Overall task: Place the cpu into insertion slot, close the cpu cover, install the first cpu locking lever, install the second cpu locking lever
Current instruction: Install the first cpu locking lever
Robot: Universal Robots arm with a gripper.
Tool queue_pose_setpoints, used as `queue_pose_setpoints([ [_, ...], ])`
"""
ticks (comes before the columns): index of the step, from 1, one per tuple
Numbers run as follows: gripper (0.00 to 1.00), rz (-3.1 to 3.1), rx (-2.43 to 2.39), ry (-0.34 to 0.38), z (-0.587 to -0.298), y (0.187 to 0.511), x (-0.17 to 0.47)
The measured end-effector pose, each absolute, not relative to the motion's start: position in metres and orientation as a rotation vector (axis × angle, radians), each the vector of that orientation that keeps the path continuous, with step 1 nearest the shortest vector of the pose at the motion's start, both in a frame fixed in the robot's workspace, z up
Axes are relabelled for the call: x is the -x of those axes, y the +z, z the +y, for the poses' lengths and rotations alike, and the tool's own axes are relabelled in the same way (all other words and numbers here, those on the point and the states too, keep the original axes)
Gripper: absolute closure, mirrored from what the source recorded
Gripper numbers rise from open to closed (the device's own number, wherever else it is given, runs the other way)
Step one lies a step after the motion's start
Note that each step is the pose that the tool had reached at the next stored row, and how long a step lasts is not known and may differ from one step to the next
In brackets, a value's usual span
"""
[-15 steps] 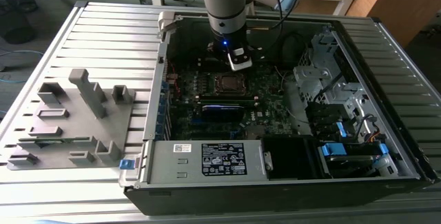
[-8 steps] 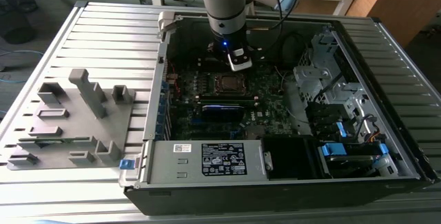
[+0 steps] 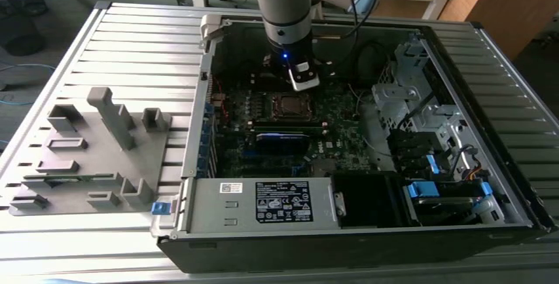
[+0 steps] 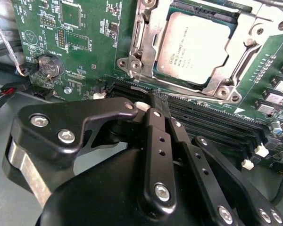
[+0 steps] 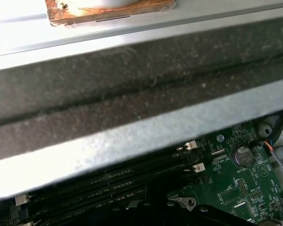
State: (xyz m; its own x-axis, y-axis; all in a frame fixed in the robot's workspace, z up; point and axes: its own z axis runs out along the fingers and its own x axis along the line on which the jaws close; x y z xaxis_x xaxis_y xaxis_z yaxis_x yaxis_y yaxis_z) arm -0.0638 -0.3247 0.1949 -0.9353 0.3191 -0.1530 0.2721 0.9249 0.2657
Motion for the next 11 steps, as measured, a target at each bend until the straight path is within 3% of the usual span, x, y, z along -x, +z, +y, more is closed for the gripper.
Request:
queue_pose_setpoints([
  [11,0.89,2.889,-0.448,0.358,-0.3272,0.193,0.0638],
])
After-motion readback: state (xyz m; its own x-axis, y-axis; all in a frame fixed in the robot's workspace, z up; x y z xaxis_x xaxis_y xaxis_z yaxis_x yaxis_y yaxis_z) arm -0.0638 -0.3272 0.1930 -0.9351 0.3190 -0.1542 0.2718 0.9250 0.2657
